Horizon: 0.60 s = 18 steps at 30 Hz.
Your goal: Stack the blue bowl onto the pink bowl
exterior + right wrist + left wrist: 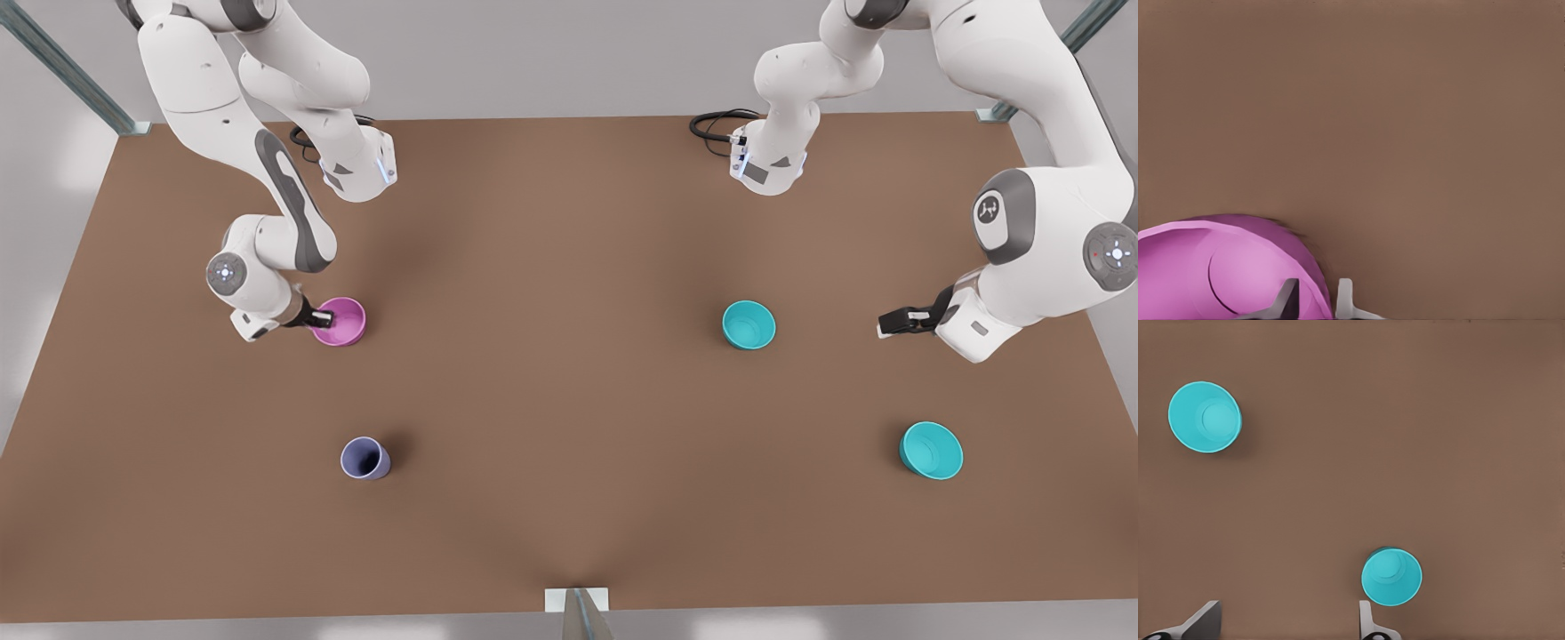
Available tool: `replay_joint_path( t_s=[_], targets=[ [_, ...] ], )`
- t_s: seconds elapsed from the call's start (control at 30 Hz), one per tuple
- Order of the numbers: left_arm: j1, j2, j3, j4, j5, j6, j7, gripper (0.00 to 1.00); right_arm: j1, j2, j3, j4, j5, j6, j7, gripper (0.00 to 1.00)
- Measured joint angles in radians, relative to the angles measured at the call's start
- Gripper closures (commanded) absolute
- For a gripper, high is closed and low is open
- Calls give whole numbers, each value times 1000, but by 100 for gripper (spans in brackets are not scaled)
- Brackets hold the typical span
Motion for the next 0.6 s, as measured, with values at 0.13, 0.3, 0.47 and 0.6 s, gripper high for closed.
replay_joint_path(
  t_s=[0.13, 0.3, 0.47, 0.6],
  targets=[
    [-2, 15, -2, -1, -1, -4, 0, 0, 0, -8, 5, 34, -5, -1, -4, 79],
    [-20, 17, -4, -4, -1, -25, -2, 0, 96, -17, 126, 129, 140, -3, 0, 79],
    [-33, 18, -5, -7, -2, -46, -4, 0, 418, 204, 137, 482, 272, -4, 81, 79],
    [-42, 27, -5, -7, -1, -59, -5, 0, 618, 475, 115, 837, 267, -2, 208, 79]
  ],
)
